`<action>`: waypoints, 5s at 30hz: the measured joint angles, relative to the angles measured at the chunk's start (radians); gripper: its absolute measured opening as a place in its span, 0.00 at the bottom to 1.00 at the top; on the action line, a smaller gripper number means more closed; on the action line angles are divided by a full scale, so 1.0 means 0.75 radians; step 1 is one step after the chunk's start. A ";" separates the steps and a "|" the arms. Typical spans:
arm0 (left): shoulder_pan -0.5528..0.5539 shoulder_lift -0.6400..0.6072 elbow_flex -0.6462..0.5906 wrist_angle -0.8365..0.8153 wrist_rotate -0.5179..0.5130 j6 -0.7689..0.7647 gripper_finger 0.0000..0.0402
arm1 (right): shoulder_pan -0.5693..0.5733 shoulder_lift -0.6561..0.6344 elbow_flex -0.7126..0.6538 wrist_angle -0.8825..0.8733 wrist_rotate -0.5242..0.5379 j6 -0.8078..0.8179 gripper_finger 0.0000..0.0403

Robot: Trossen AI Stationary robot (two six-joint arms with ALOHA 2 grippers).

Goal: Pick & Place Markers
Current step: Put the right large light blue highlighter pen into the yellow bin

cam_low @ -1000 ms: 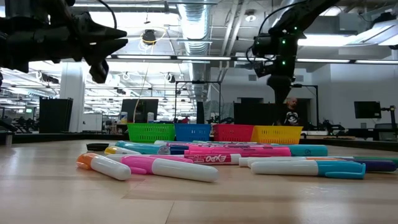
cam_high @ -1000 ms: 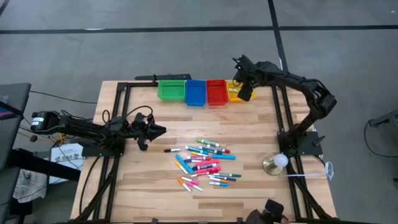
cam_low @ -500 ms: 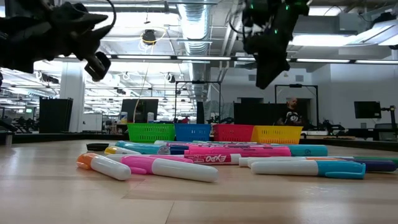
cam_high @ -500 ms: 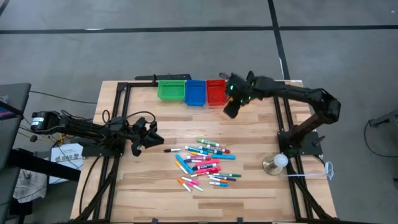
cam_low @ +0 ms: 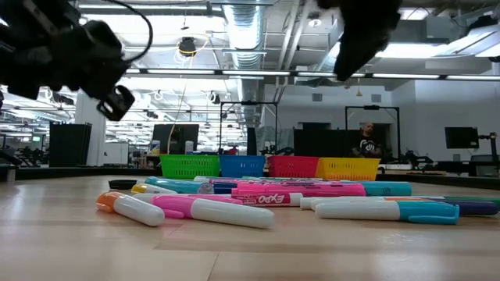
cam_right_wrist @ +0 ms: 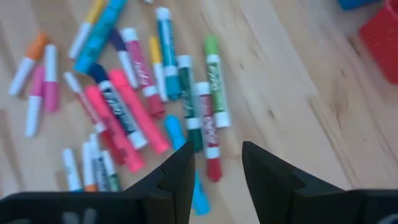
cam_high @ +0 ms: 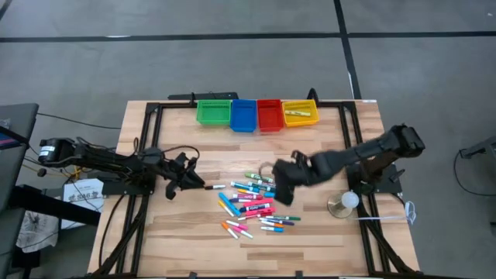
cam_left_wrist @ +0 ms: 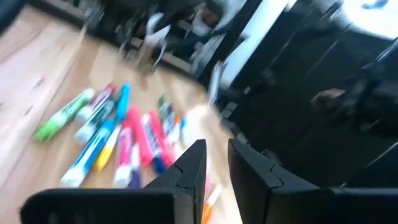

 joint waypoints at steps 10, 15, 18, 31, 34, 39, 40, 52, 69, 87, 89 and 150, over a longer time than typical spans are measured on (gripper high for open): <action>0.000 0.057 0.000 -0.012 -0.124 0.181 0.17 | 0.209 0.091 0.001 0.011 0.072 0.275 0.30; 0.000 0.057 0.000 -0.012 -0.124 0.177 0.17 | 0.216 0.250 -0.001 -0.001 0.053 0.263 0.30; 0.000 0.057 0.000 -0.012 -0.124 0.151 0.17 | 0.203 0.335 -0.001 0.001 0.013 0.223 0.30; 0.000 0.057 0.000 -0.012 -0.124 0.148 0.17 | 0.079 0.432 0.000 -0.013 -0.122 -0.035 0.24; 0.000 0.057 0.000 -0.012 -0.124 0.148 0.17 | 0.050 0.443 0.000 0.001 -0.216 -0.158 0.24; 0.000 0.057 0.000 -0.012 -0.124 0.147 0.17 | 0.018 0.487 0.000 0.024 -0.280 -0.255 0.24; 0.000 0.057 0.000 -0.012 -0.124 0.147 0.17 | 0.012 0.495 0.000 0.021 -0.279 -0.262 0.24; 0.000 0.057 0.000 -0.013 -0.124 0.133 0.17 | -0.023 0.504 0.000 0.043 -0.324 -0.321 0.24; 0.000 0.056 0.000 -0.013 -0.124 0.107 0.17 | -0.069 0.487 0.042 -0.023 -0.335 -0.398 0.24; 0.000 0.056 0.001 -0.013 -0.124 0.107 0.17 | -0.124 0.503 0.028 0.035 -0.348 -0.509 0.24; 0.000 0.056 0.001 -0.013 -0.124 0.107 0.17 | -0.128 0.504 0.006 0.042 -0.349 -0.499 0.24; 0.000 0.056 0.001 -0.012 -0.128 0.107 0.17 | -0.263 0.478 0.641 0.074 -0.408 -0.701 0.15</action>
